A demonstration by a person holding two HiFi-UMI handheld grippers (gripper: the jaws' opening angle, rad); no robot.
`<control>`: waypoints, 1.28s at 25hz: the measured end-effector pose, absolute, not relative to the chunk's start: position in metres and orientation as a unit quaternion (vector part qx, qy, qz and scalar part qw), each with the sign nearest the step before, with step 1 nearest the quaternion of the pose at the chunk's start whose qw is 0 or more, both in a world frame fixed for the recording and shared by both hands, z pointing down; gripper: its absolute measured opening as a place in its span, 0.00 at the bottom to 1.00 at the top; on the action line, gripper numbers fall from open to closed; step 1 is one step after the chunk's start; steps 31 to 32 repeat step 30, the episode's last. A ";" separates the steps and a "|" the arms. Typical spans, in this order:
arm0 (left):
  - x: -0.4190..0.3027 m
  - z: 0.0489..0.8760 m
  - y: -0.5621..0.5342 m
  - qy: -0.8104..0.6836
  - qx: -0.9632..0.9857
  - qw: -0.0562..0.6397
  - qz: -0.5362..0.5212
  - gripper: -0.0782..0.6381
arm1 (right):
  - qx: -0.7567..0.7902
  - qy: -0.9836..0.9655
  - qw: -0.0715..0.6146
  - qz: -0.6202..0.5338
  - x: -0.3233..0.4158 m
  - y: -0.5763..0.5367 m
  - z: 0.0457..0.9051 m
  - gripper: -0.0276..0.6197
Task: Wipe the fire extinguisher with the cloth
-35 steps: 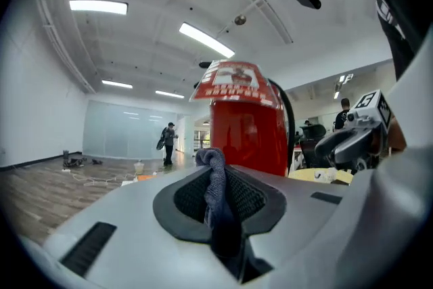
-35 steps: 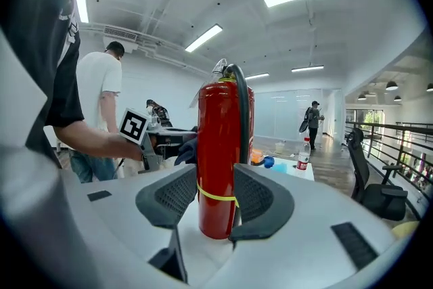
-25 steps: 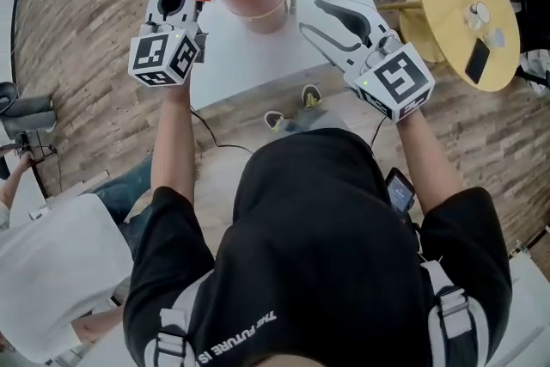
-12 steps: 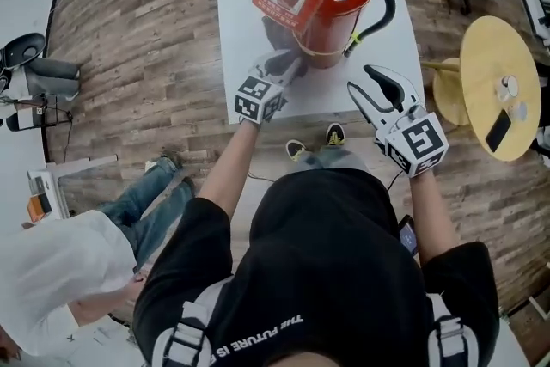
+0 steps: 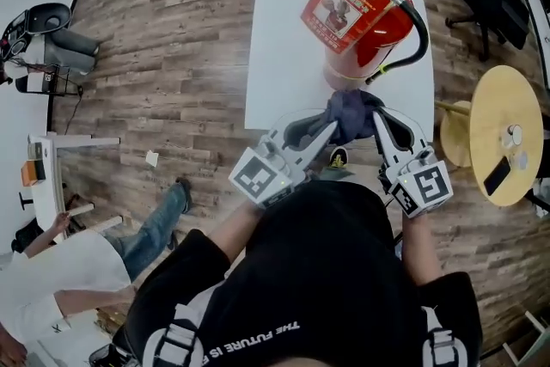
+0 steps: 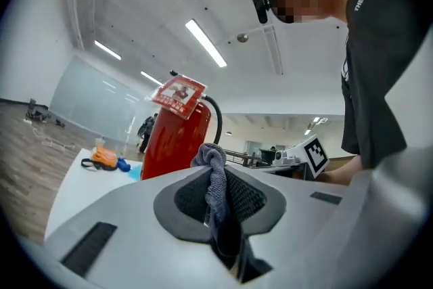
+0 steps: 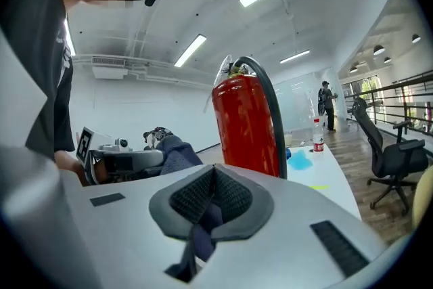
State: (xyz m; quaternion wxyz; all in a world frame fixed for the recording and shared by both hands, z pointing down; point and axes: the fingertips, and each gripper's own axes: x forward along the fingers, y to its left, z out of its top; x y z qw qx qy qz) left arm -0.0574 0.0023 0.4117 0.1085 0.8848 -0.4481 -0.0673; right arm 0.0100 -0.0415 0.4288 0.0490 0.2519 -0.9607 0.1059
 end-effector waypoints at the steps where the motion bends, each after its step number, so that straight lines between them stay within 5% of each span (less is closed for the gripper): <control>1: -0.062 0.407 0.008 -0.455 0.883 0.101 -0.062 0.19 | 0.257 -0.959 0.043 0.109 0.010 -0.041 0.426 0.07; 32: -0.073 0.398 0.010 -0.478 0.871 0.097 -0.058 0.19 | 0.286 -0.951 0.039 0.113 0.002 -0.045 0.424 0.07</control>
